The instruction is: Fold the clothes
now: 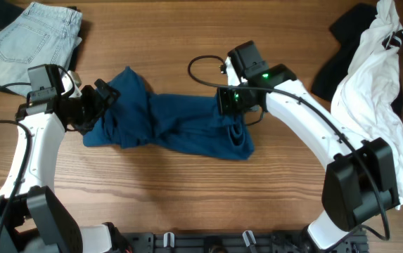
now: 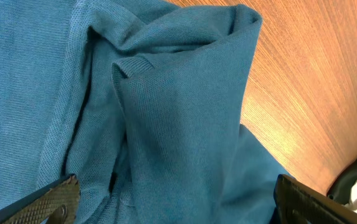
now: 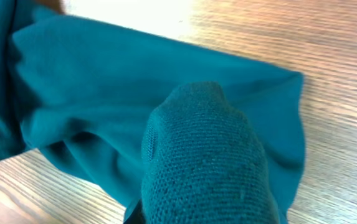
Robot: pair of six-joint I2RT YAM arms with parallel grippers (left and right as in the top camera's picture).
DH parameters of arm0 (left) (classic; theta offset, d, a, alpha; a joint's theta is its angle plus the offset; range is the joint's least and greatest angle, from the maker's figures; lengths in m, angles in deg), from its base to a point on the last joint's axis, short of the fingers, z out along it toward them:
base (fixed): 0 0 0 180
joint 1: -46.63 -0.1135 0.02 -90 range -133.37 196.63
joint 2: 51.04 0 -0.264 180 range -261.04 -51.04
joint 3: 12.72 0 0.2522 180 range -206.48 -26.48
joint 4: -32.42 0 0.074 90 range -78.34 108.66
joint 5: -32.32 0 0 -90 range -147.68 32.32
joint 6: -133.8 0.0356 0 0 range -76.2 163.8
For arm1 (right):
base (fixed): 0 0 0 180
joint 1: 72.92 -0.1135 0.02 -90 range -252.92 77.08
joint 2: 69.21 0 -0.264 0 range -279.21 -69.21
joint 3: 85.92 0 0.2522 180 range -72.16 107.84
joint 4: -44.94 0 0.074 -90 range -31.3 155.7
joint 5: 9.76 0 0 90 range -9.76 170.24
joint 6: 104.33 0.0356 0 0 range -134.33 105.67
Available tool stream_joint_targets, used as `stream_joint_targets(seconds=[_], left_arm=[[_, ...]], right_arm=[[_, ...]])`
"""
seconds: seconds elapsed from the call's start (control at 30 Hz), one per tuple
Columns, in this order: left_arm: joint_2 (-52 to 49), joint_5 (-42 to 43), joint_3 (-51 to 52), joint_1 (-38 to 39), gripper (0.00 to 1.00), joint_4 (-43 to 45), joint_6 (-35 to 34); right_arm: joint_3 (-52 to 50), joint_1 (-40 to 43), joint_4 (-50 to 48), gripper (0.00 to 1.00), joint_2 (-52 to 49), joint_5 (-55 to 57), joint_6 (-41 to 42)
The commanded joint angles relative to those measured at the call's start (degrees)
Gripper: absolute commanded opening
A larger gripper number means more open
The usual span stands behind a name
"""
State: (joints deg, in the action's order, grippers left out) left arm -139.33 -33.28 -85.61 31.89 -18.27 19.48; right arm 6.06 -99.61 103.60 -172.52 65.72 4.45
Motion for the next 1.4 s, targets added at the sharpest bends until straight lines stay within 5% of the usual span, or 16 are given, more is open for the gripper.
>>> stream_joint_targets(seconds=[0.0, 0.23, 0.73, 1.37], left_arm=[[-0.1, 1.3, 0.1, 0.0, 1.0, -0.3, -0.1], [-0.1, 1.3, 0.1, 0.0, 1.0, -0.7, -0.1], [-0.1, 1.3, 0.1, 0.0, 1.0, -1.6, -0.1], [-0.1, 1.4, 0.1, 0.0, 1.0, -1.7, -0.1]], right_arm=[[1.9, -2.7, 0.0, 0.04, -0.8, 4.0, -1.3], [2.3, -6.4, 2.9, 0.04, -0.7, 14.5, -6.1], [3.7, -6.7, 2.1, 0.04, -0.8, 13.9, -5.8], [26.4, -6.9, 32.9, 0.04, -0.7, 9.5, -8.1]])
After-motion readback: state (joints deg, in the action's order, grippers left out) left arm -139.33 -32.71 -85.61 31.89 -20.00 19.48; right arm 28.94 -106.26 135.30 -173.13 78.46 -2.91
